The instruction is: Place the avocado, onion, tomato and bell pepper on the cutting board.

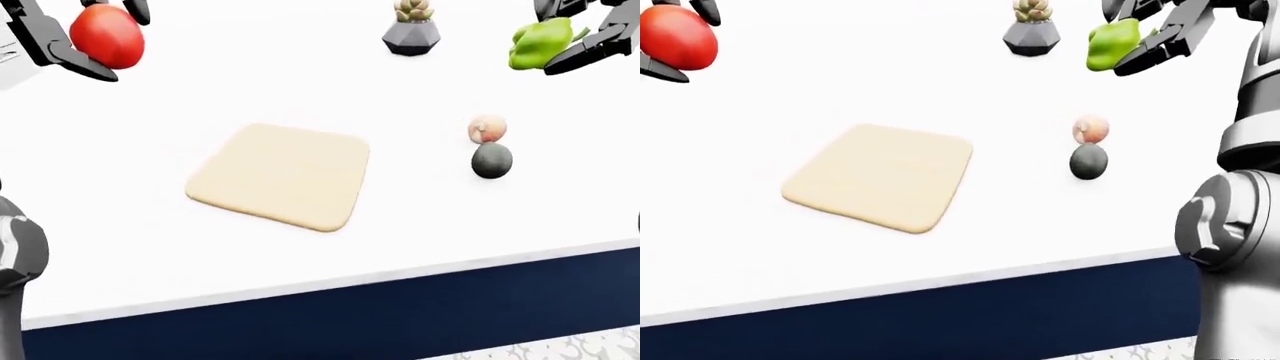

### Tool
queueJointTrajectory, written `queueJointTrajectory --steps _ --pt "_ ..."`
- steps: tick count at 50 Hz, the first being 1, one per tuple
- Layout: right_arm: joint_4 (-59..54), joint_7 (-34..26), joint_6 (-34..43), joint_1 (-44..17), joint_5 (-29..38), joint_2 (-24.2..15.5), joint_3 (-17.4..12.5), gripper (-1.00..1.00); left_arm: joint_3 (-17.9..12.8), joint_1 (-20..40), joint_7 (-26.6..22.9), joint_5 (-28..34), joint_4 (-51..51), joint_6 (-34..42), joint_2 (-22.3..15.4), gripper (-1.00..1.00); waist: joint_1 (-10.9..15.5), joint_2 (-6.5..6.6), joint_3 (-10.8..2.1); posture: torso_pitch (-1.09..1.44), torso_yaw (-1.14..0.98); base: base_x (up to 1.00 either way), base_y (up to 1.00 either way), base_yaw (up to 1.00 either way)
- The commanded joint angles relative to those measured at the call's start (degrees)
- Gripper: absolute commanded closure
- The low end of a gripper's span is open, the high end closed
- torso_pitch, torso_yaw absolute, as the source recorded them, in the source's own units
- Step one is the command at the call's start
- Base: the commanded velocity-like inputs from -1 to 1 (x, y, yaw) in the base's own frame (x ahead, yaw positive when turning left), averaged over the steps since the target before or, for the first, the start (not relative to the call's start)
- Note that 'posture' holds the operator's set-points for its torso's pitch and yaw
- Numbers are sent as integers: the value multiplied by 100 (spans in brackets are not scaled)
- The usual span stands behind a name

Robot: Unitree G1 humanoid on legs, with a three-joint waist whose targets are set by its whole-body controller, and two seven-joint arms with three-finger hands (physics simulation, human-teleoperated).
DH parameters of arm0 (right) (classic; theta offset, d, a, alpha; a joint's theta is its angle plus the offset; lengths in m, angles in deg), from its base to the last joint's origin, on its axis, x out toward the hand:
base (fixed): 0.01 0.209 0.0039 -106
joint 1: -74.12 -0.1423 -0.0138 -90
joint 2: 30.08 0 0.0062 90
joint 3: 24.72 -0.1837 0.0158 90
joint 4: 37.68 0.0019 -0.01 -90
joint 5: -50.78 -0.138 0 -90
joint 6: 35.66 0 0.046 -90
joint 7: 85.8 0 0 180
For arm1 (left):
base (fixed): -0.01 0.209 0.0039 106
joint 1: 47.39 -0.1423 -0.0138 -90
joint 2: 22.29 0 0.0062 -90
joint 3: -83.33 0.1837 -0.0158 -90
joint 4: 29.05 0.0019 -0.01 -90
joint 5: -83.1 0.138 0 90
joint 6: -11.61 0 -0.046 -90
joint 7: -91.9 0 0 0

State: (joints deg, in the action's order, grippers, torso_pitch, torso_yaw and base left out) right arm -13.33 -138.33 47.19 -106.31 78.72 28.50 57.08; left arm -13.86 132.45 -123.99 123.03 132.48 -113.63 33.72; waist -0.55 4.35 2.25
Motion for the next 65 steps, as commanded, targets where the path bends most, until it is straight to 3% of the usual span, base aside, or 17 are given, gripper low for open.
queueJointTrajectory --steps 1,3,7,13,14,15,17,18,19,27,39,55,65 --pt "171 61 -79 -193 -93 -31 -37 100 -39 154 63 -56 -115 11 -47 100 -21 8 -154 0 0 0 28 0" --pt "174 65 -76 -198 -90 -25 -34 100 -39 161 54 -56 -114 12 -50 100 -30 33 -124 0 0 0 28 0" --pt "172 70 -83 -194 -83 -23 -31 100 -41 147 22 -64 -112 7 -51 100 -46 -218 -90 0 0 0 28 0" --pt "167 84 -77 -215 -84 -9 -34 100 -50 149 15 -79 -119 18 -42 100 -75 -419 -102 0 0 0 22 0" --pt "168 80 -81 -213 -86 -5 -34 100 -44 146 23 -72 -120 16 -42 100 -45 -523 -22 0 0 0 2 0" --pt "162 93 -65 -234 -91 12 -37 100 -46 156 20 -77 -119 20 -39 100 39 -524 -2 0 0 0 0 0" --pt "141 133 -56 -274 -99 48 -40 100 -44 145 32 -75 -115 14 -36 100 124 -716 -23 0 0 0 0 0" --pt "123 180 -57 -279 -88 61 -32 100 -46 132 37 -77 -115 11 -38 100 137 -724 30 0 0 0 0 0" --pt "117 185 -62 -281 -88 64 -30 100 -46 126 41 -77 -117 6 -40 100 132 -613 28 0 0 0 0 0" --pt "43 471 -283 -399 -39 275 36 100 -53 100 82 -83 -108 19 -53 100 33 -435 -43 0 0 0 0 0" --pt "-207 895 -496 -779 266 816 227 100 -46 103 506 36 -85 426 -60 100 -17 -354 -77 0 0 0 0 0" --pt "-452 1359 -665 -1088 548 1650 363 100 -112 8 616 -114 -118 491 -70 100 -46 -287 -53 0 0 0 0 0" --pt "-565 1965 -1102 -1015 821 2250 530 100 -116 -67 629 -215 -146 411 -76 100 -63 -236 -54 0 0 0 0 0"
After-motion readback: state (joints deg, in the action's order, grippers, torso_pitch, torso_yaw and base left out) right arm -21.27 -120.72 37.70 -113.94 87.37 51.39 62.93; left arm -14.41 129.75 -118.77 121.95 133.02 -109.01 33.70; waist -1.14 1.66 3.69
